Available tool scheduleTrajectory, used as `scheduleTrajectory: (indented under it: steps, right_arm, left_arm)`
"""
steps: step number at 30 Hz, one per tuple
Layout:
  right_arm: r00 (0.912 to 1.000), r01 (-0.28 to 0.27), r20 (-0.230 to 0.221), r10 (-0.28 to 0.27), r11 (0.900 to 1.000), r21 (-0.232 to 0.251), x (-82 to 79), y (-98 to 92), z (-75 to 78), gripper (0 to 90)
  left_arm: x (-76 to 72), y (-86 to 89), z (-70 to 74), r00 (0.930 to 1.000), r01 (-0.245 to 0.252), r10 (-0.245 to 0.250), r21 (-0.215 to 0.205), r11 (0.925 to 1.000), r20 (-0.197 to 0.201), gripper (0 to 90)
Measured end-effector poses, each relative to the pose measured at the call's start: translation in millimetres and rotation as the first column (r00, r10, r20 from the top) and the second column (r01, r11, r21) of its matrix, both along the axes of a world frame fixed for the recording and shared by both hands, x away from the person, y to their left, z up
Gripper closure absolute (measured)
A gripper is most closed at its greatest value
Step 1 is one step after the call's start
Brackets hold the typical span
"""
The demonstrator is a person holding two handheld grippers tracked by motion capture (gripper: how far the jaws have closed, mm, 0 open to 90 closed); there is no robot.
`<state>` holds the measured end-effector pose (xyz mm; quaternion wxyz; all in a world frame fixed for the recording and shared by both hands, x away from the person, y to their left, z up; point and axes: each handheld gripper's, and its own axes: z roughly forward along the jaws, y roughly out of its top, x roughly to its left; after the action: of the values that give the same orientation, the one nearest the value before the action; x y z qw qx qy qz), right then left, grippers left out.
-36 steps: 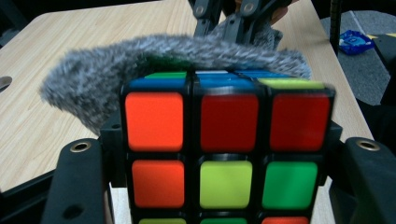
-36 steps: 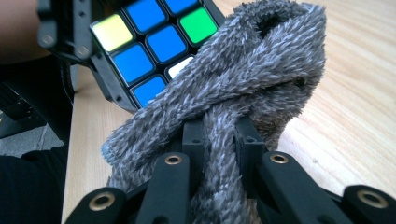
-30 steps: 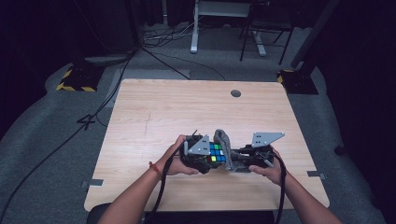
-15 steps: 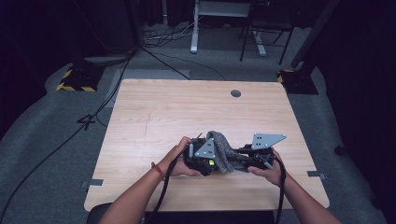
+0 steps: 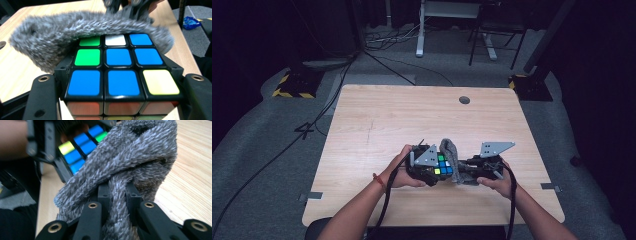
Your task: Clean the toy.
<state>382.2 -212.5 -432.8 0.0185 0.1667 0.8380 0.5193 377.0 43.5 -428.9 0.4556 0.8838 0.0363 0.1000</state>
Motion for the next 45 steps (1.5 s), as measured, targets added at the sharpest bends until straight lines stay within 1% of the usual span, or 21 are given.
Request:
scheduleTrajectory:
  steps: [3, 6, 7, 8, 9, 13, 15, 17, 18, 19, 20, 21, 24, 25, 28, 33, 35, 36, 39, 41, 45]
  right_arm:
    - [0.9999, -0.007, 0.011, 0.007, 1.0, 0.011, -1.5, 0.7, 2.5, 79.1]
    - [0.9986, -0.038, 0.038, 0.037, 0.999, 0.036, -7.9, 5.3, 9.6, 79.2]
    - [0.9986, -0.038, 0.038, 0.037, 0.999, 0.036, -7.9, 5.3, 9.6, 79.2]
    - [0.9967, -0.039, 0.072, 0.038, 0.999, 0.002, -11.7, 10.3, 12.8, 79.1]
    - [0.9967, -0.039, 0.072, 0.038, 0.999, 0.002, -11.7, 10.3, 12.8, 79.1]
    - [0.9971, 0.009, 0.076, -0.009, 1.0, -0.01, -8.8, 7.7, 11.1, 79.2]
    - [0.9973, 0.02, 0.07, -0.019, 1.0, -0.014, -8.0, 7.2, 10.6, 79.2]
    - [0.9966, 0.034, 0.076, -0.031, 0.999, -0.041, -6.6, 7.3, 9.2, 79.2]
    - [0.9965, 0.051, 0.07, -0.046, 0.996, -0.074, -4.1, 6.7, 5.8, 79.2]
    - [0.9965, 0.051, 0.07, -0.046, 0.996, -0.074, -4.1, 6.7, 5.8, 79.2]
    - [0.9955, 0.062, 0.078, -0.055, 0.993, -0.104, -2.3, 6.4, 3.0, 79.2]
    - [0.9967, 0.074, 0.043, -0.069, 0.991, -0.115, 2.2, 3.6, -4.2, 79.3]
    - [0.9973, 0.071, 0.028, -0.068, 0.987, -0.145, 4.7, 2.2, -8.4, 79.3]
    - [0.9984, 0.055, 0.001, -0.056, 0.988, -0.147, 6.0, 1.3, -10.8, 79.2]
    - [0.999, 0.043, -0.008, -0.045, 0.986, -0.162, 5.6, 1.5, -11.5, 79.2]
    - [0.9996, 0.006, 0.026, -0.003, 0.992, -0.127, -2.7, 3.4, -3.4, 79.2]
    - [0.9989, 0.001, 0.046, 0.004, 0.995, -0.102, -6.6, 4.2, 2.9, 79.1]
    - [0.9979, -0.007, 0.063, 0.011, 0.998, -0.058, -9.8, 4.6, 8.2, 79.1]
    - [0.9961, -0.003, 0.088, 0.007, 0.999, -0.043, -12.3, 5.6, 11.9, 79.1]
    - [0.9946, -0.007, 0.103, 0.008, 1.0, -0.005, -13.2, 5.8, 14.8, 79.1]
    - [0.9937, 0.009, 0.111, -0.009, 1.0, -0.002, -12.1, 5.9, 15.3, 79.0]
  left_arm:
    - [0.5, -1.1, -1.3, 1.0, -0.003, 0.003, 0.012, 0.9999, -0.004, 32.7]
    - [-0.9, -9.3, -5.3, 0.9998, -0.012, 0.011, 0.078, 0.9969, 0.016, 32.9]
    - [-0.9, -9.3, -5.3, 0.9998, -0.012, 0.011, 0.078, 0.9969, 0.016, 33.0]
    - [-2.0, -10.9, -6.2, 0.9994, -0.021, 0.019, 0.096, 0.9951, 0.028, 33.1]
    - [-2.0, -10.9, -6.2, 0.9994, -0.021, 0.019, 0.096, 0.9951, 0.028, 33.2]
    - [0.3, -6.0, -2.2, 0.9996, -0.027, 0.026, 0.038, 0.9989, 0.008, 33.4]
    - [0.2, -5.7, -1.3, 0.9996, -0.027, 0.026, 0.034, 0.9991, 0.007, 33.4]
    - [0.6, -4.7, -0.7, 0.9998, -0.021, 0.021, 0.026, 0.9994, 0.001, 33.5]
    - [0.7, -4.3, -0.4, 0.9998, -0.022, 0.022, 0.023, 0.9995, 0.002, 33.5]
    - [0.6, -3.9, 0.0, 0.9998, -0.021, 0.021, 0.021, 0.9996, 0.0, 33.5]
    - [0.3, -3.6, 0.8, 0.9997, -0.023, 0.023, 0.022, 0.9995, 0.003, 33.6]
    - [-0.1, -2.8, 1.9, 0.9998, -0.02, 0.02, 0.016, 0.9997, 0.001, 33.6]
    - [0.0, -1.6, 3.2, 0.9997, -0.025, 0.025, 0.014, 0.9996, 0.004, 33.6]
    - [1.0, 0.2, 4.8, 0.9996, -0.027, 0.027, 0.0, 0.9996, 0.001, 33.6]
    - [1.6, 2.0, 5.8, 0.9993, -0.037, 0.037, -0.006, 0.9993, 0.002, 33.6]
    - [3.0, 3.4, 5.0, 0.999, -0.044, 0.044, -0.005, 0.999, -0.004, 33.6]
    - [3.5, 1.9, 3.8, 0.9991, -0.041, 0.041, -0.007, 0.9991, -0.012, 33.6]
    - [2.7, -0.9, 2.3, 0.9994, -0.033, 0.033, 0.002, 0.9994, -0.013, 33.6]
    - [1.4, -3.4, 0.7, 0.9996, -0.023, 0.023, 0.008, 0.9997, -0.016, 33.6]
    - [-0.6, -5.8, -0.2, 0.9997, -0.015, 0.016, 0.017, 0.9997, -0.02, 33.6]
    - [-2.3, -8.0, -0.7, 0.9998, -0.01, 0.011, 0.022, 0.9997, -0.02, 33.6]
